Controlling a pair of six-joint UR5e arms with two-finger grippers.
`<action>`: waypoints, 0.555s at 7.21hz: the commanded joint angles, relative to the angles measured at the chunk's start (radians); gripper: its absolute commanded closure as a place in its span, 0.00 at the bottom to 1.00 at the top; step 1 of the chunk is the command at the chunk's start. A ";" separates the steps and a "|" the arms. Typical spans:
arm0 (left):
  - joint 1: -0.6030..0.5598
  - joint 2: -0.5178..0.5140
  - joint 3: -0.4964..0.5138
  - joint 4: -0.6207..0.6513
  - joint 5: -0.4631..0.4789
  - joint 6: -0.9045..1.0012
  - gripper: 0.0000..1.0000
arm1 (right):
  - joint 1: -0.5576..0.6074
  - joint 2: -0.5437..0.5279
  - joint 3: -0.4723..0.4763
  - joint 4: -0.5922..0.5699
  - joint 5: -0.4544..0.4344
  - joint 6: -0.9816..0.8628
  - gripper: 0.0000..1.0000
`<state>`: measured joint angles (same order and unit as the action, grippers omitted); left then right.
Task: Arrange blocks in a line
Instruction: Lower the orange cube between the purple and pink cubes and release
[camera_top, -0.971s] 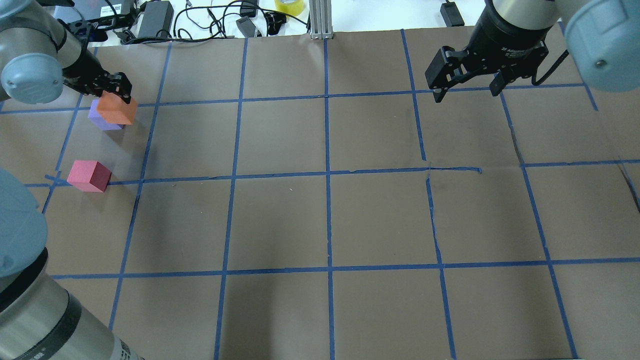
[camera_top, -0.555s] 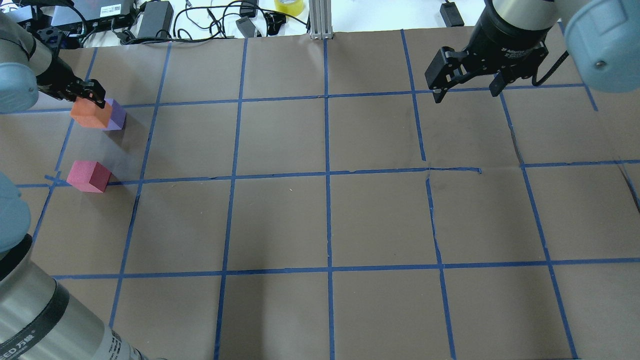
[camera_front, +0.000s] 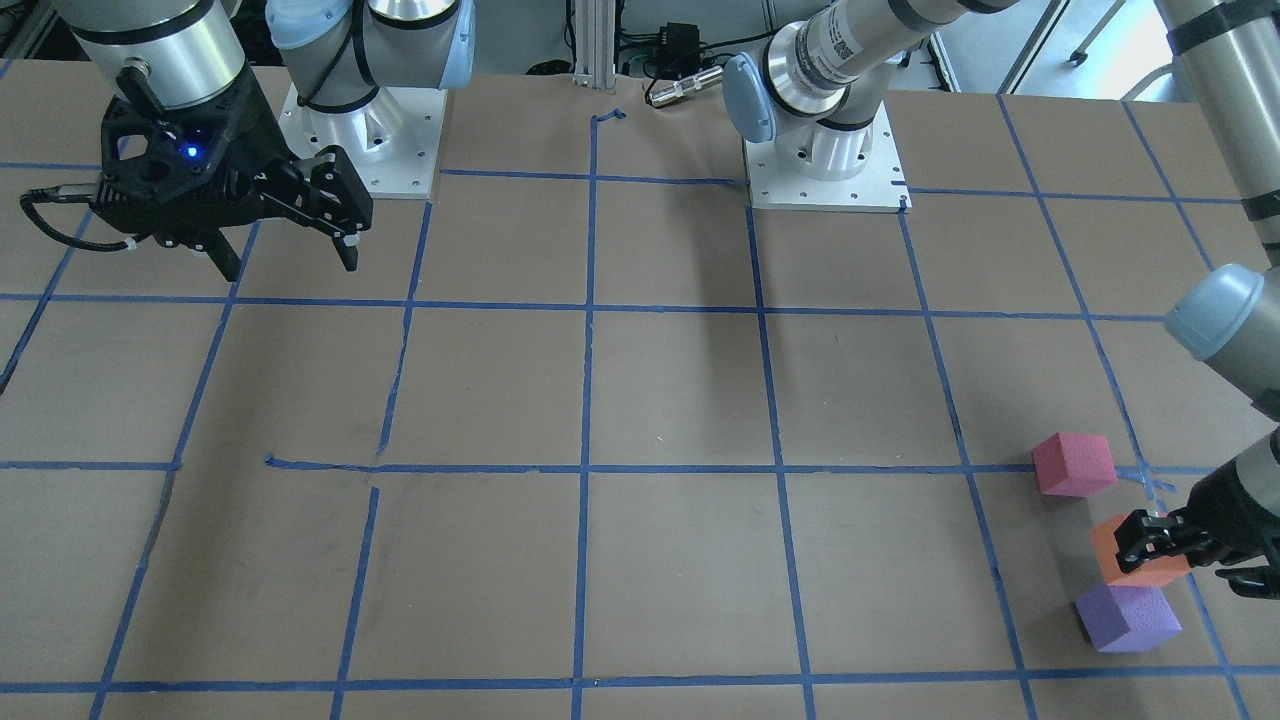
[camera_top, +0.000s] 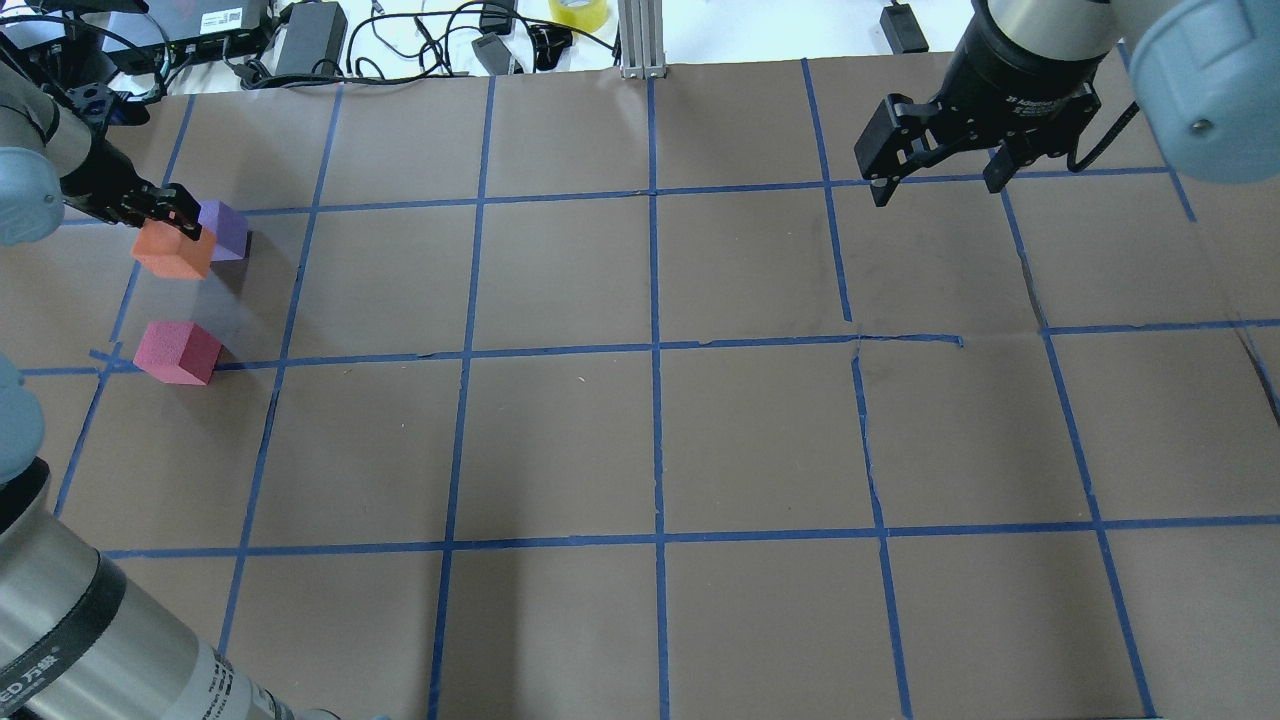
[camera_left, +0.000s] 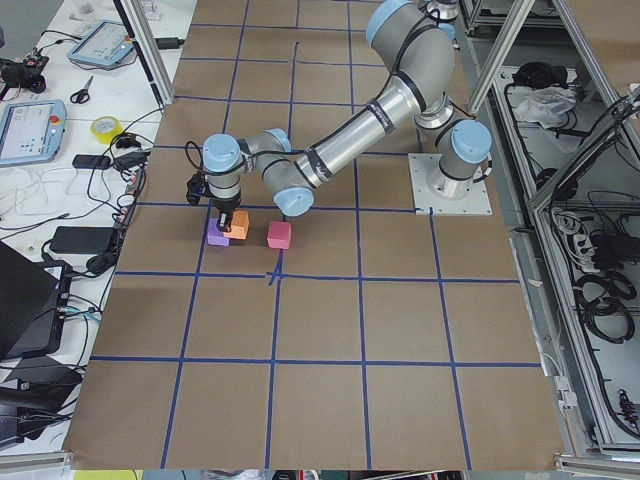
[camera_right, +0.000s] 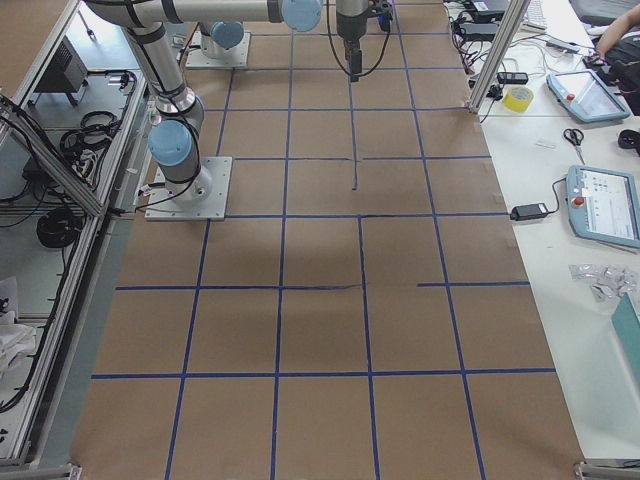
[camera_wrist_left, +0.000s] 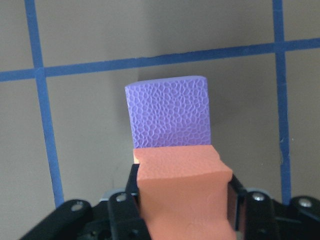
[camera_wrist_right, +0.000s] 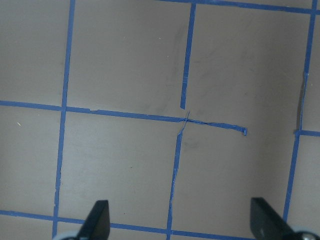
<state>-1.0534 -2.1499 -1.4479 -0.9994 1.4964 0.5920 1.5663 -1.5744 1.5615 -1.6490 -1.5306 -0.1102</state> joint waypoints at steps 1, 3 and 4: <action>0.001 -0.002 -0.002 0.001 -0.001 -0.003 1.00 | 0.001 -0.001 0.000 0.000 0.000 0.001 0.00; 0.003 0.002 0.004 -0.004 -0.007 0.000 1.00 | 0.003 -0.001 0.000 0.000 0.006 0.001 0.00; 0.003 0.008 0.007 -0.005 -0.008 0.000 1.00 | 0.000 0.000 0.000 0.000 0.000 0.000 0.00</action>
<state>-1.0511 -2.1449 -1.4459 -1.0027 1.4902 0.5918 1.5679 -1.5750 1.5616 -1.6490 -1.5283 -0.1093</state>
